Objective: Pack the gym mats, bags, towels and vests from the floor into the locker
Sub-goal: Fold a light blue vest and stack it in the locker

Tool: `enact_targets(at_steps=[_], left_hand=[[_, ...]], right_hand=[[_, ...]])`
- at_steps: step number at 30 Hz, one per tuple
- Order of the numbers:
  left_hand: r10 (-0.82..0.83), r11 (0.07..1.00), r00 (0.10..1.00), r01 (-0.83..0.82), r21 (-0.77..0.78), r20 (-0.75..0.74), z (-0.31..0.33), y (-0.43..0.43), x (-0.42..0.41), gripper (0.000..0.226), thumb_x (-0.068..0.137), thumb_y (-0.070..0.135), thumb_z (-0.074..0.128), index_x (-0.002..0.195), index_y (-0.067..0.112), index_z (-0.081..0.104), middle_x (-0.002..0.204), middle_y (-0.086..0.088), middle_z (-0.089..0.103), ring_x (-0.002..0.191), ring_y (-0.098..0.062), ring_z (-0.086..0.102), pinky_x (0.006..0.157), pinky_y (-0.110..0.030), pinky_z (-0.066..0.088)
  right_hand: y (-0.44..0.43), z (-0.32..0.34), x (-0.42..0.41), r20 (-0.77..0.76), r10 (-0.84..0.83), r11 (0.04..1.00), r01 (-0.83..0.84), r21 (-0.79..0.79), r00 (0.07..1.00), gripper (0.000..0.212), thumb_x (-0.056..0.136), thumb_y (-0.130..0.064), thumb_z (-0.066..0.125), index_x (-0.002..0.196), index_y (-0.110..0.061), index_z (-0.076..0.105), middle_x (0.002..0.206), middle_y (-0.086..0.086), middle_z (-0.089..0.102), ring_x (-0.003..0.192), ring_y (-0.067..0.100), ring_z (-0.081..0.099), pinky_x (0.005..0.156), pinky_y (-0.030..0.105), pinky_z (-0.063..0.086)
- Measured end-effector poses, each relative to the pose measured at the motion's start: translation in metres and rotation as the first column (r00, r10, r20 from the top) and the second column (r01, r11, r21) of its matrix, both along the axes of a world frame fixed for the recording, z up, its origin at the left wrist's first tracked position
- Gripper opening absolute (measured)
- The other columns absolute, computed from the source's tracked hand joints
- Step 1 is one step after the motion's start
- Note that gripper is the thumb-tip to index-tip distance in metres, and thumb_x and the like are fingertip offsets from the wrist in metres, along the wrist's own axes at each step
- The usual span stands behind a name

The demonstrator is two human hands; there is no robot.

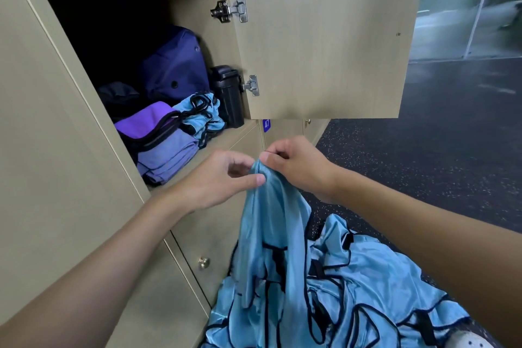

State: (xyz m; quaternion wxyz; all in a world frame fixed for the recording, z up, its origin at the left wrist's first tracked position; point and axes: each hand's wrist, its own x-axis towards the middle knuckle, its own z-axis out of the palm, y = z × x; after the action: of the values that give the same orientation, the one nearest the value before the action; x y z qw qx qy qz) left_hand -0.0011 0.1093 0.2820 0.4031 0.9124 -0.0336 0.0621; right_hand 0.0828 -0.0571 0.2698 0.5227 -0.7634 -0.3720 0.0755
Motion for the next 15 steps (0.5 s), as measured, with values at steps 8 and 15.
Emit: enact_targets(at_steps=[8, 15], left_hand=[[0.247, 0.953, 0.935, -0.187, -0.24, 0.253, 0.022, 0.012, 0.004, 0.019, 0.091, 0.02, 0.071, 0.084, 0.003, 0.071, 0.093, -0.034, 0.068, 0.077, -0.027, 0.059, 0.075, -0.054, 0.051], [0.375, 0.922, 0.871, -0.385, -0.033, 0.316, 0.025, 0.028, 0.001, 0.007, 0.091, 0.003, 0.067, 0.098, 0.006, 0.069, 0.096, -0.006, 0.066, 0.087, -0.014, 0.059, 0.077, -0.019, 0.046]], right_hand=[[-0.008, -0.002, -0.004, -0.141, 0.082, 0.991, -0.096, -0.097, 0.987, 0.021, 0.092, -0.021, 0.069, 0.077, -0.01, 0.061, 0.07, 0.002, 0.062, 0.055, 0.0, 0.055, 0.054, 0.013, 0.044], [-0.012, 0.006, 0.001, -0.031, -0.052, 0.998, 0.05, -0.045, 0.998, 0.035, 0.098, -0.016, 0.06, 0.067, -0.008, 0.046, 0.054, -0.003, 0.031, 0.038, 0.003, 0.025, 0.039, 0.015, 0.022]])
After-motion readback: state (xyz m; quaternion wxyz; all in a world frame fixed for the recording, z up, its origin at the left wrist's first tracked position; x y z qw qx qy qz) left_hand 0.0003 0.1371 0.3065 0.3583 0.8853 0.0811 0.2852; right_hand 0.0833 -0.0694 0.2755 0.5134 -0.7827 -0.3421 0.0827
